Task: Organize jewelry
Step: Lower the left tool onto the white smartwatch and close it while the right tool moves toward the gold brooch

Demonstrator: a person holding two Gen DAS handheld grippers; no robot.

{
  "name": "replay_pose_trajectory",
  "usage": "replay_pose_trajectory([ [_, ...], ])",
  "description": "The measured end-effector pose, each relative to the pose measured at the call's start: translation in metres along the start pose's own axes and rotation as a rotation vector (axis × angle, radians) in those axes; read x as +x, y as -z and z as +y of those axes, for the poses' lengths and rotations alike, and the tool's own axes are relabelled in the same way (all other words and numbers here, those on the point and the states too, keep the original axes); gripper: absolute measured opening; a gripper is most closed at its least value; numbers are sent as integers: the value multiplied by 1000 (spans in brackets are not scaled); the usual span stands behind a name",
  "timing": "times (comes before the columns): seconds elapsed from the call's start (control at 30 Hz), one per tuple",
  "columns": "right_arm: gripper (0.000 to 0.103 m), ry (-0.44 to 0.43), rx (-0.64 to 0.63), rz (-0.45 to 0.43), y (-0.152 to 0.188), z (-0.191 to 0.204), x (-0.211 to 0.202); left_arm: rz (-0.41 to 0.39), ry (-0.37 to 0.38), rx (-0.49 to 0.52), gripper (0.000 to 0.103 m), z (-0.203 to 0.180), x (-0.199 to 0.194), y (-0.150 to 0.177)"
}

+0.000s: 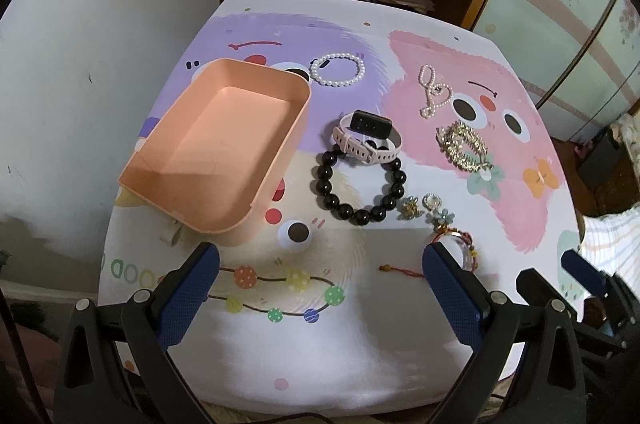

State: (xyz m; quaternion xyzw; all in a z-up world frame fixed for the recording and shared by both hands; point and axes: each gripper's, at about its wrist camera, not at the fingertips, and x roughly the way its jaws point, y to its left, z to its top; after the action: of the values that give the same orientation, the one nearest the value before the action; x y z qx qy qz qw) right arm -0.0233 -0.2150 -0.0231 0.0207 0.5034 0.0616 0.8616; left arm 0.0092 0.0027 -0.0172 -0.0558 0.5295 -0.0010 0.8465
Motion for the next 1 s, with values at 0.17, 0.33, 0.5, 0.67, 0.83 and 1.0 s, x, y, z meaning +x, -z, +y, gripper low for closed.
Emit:
replay_pose_trajectory([
  [0.17, 76, -13, 14, 14, -5, -8, 5, 26, 14, -20, 100, 2, 7, -15],
  [0.33, 75, -20, 22, 19, -14, -18, 11, 55, 28, -32, 96, -5, 17, -31],
  [0.5, 75, -40, 20, 34, -32, -31, 22, 109, 44, -72, 90, -17, 37, -52],
  [0.67, 70, -36, -4, 51, -52, -44, 39, 173, 43, -158, 81, -22, 65, -69],
  [0.83, 67, -38, -17, 83, -71, -57, 61, 227, 52, -287, 68, -17, 98, -85],
  [1.0, 66, -68, -9, 112, -79, -63, 79, 255, 42, -383, 61, -12, 123, -95],
])
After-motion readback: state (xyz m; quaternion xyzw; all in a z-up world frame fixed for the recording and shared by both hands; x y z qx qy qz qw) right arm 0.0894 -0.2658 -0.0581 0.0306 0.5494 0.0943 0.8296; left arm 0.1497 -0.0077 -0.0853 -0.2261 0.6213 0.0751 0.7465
